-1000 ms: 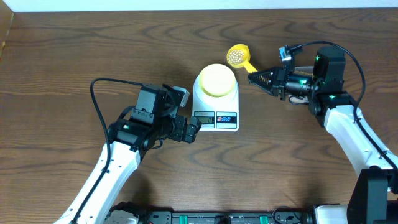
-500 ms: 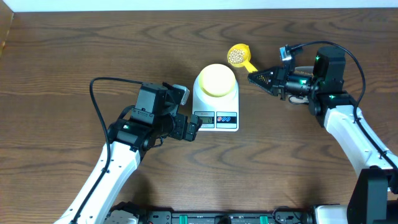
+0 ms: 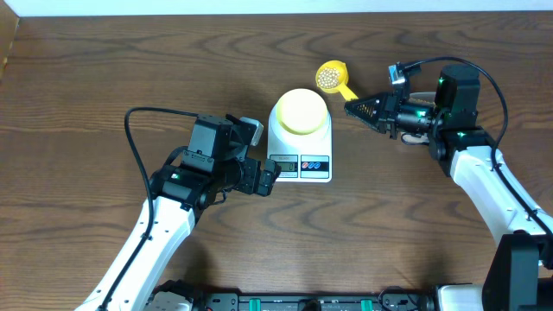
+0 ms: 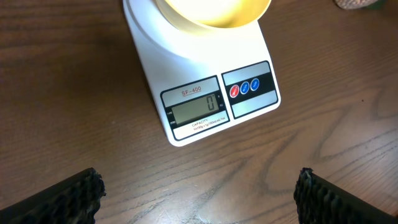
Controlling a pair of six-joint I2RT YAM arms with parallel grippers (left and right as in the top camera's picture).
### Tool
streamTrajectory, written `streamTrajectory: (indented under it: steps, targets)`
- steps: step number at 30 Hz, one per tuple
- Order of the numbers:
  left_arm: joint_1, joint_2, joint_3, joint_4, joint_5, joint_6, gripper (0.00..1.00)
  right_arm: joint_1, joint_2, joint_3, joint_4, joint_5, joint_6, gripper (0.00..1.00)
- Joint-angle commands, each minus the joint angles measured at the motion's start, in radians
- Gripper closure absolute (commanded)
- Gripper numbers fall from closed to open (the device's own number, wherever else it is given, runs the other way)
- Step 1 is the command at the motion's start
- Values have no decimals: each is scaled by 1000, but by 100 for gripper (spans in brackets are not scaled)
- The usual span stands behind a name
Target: Scoop item into bowl and weigh 50g on scale
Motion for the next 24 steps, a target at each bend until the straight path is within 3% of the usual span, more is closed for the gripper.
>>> streamTrajectory:
  steps: [1,24]
  targets:
    - [-2,4,2,2,-10,2,0,6,5,0,3,-3,-34,99]
    - [-2,4,2,2,-10,3,0,3,5,0,-1,54,-144,99]
